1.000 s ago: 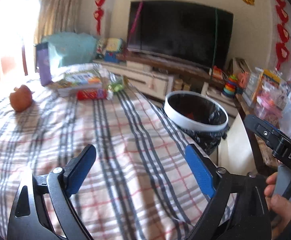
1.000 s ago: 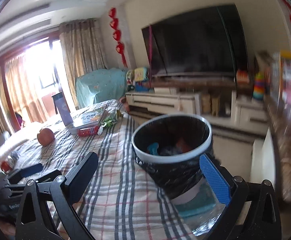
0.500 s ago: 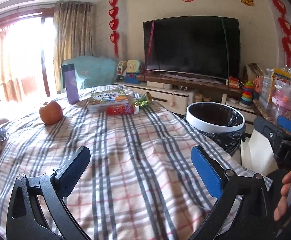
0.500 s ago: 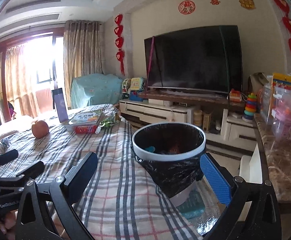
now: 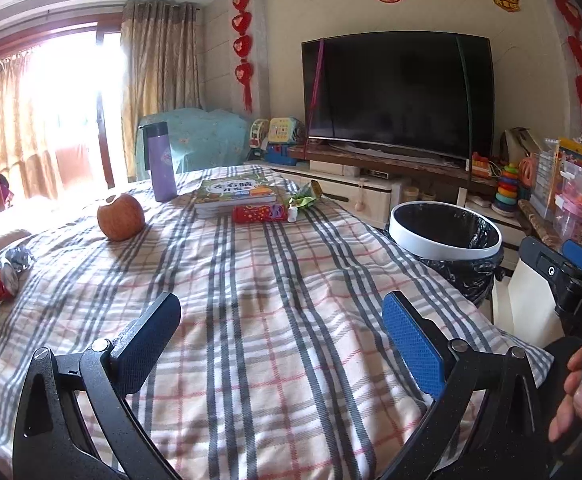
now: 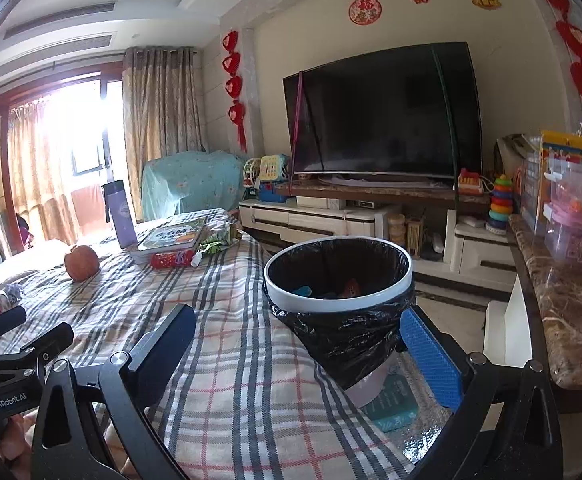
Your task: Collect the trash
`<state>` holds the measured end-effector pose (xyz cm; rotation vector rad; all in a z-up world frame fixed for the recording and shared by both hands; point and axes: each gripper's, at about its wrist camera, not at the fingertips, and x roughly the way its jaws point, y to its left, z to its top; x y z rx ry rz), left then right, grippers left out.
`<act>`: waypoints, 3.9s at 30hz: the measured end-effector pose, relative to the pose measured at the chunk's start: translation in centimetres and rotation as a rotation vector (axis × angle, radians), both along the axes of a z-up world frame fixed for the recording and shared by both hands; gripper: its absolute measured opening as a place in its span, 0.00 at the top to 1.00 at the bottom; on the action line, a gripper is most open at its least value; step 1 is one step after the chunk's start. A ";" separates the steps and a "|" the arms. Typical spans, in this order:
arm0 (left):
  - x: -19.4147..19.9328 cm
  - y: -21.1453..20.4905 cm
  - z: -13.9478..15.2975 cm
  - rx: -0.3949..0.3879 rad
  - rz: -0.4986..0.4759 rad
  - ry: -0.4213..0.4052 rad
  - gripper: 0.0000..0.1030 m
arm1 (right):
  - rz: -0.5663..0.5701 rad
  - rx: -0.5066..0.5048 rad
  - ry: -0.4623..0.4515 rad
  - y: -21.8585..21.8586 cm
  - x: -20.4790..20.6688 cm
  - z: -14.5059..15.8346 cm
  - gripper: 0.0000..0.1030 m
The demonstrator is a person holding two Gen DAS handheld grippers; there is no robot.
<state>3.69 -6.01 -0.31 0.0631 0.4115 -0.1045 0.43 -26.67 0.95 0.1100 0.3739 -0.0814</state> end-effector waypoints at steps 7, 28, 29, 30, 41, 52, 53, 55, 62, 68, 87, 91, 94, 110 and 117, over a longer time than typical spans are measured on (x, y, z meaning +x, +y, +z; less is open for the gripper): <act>-0.3 0.4 0.1 -0.004 0.017 -0.005 0.00 | 0.023 -0.037 -0.016 0.9 -0.3 0.3 0.00; -0.8 0.8 0.0 -0.009 0.031 -0.030 0.00 | 0.049 -0.021 -0.024 1.5 -0.5 0.1 0.00; -0.8 0.8 0.0 -0.010 0.032 -0.031 0.00 | 0.049 -0.021 -0.024 1.5 -0.5 0.1 0.00; -0.8 0.8 0.0 -0.012 0.032 -0.031 0.00 | 0.050 -0.021 -0.025 1.5 -0.4 0.1 0.00; -1.0 0.7 0.1 -0.006 0.034 -0.038 0.00 | 0.064 -0.012 -0.033 1.6 -0.6 0.3 0.00; -1.1 0.5 0.2 -0.008 0.029 -0.035 0.00 | 0.072 -0.010 -0.041 1.9 -0.8 0.5 0.00; -1.1 0.5 0.2 -0.008 0.029 -0.035 0.00 | 0.073 -0.010 -0.042 1.9 -0.9 0.5 0.00; -1.1 0.5 0.2 -0.008 0.028 -0.034 0.00 | 0.076 -0.011 -0.042 2.0 -0.9 0.6 0.00; -1.1 0.4 0.2 -0.009 0.026 -0.032 0.00 | 0.079 -0.008 -0.040 2.1 -0.8 0.7 0.00; -0.9 0.3 0.0 -0.009 0.022 -0.027 0.00 | 0.085 -0.007 -0.039 2.3 -0.8 0.7 0.00; -0.5 0.2 -0.2 -0.009 0.002 -0.022 0.00 | 0.101 0.008 -0.043 2.3 -0.7 0.9 0.00; -0.5 0.2 -0.2 -0.009 0.000 -0.020 0.00 | 0.104 0.008 -0.037 2.3 -0.6 0.8 0.00; -0.4 0.2 -0.3 -0.009 0.000 -0.019 0.00 | 0.104 0.010 -0.036 2.3 -0.5 0.8 0.00; -0.3 -0.1 -0.4 -0.010 -0.009 -0.015 0.00 | 0.111 0.013 -0.038 2.6 -0.4 0.9 0.00; 0.0 0.1 -0.4 -0.017 -0.012 -0.003 0.00 | 0.119 0.022 -0.025 2.8 0.0 0.9 0.00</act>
